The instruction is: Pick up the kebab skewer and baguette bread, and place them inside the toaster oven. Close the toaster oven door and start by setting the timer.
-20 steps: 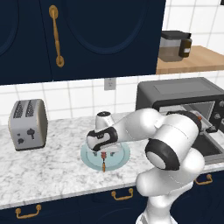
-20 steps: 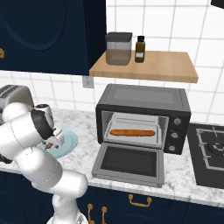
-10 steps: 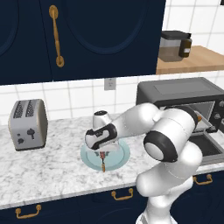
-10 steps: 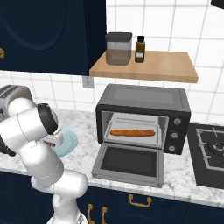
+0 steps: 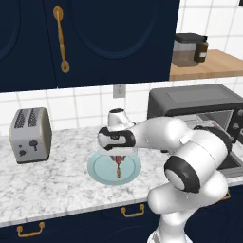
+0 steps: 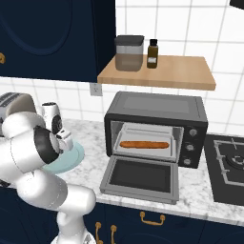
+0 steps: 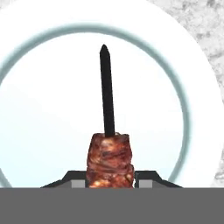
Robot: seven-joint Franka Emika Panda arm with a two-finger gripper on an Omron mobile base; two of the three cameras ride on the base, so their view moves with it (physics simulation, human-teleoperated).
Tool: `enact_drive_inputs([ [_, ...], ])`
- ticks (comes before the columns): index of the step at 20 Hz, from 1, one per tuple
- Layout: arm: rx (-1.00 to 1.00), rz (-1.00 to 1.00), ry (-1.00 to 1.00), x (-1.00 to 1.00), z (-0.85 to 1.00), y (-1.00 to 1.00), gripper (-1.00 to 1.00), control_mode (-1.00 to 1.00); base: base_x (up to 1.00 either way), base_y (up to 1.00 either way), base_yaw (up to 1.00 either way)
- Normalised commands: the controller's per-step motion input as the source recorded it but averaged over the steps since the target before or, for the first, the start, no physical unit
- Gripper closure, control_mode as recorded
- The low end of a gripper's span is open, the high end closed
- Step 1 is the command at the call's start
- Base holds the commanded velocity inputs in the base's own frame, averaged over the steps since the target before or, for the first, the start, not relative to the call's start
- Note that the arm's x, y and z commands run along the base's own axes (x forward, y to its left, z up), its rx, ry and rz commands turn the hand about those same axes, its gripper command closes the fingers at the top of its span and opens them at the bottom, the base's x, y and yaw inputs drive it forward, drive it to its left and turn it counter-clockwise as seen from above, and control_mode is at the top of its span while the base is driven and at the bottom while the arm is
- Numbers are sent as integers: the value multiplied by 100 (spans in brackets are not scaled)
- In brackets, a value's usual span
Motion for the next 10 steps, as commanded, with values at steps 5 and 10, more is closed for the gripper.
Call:
enact_drive_inputs([
  [5, 2, -23, 0, -39, 31, -65, 100, -100, 0, 0, 0],
  [10, 2, -31, 0, -48, 66, -46, 100, -100, 0, 0, 0],
])
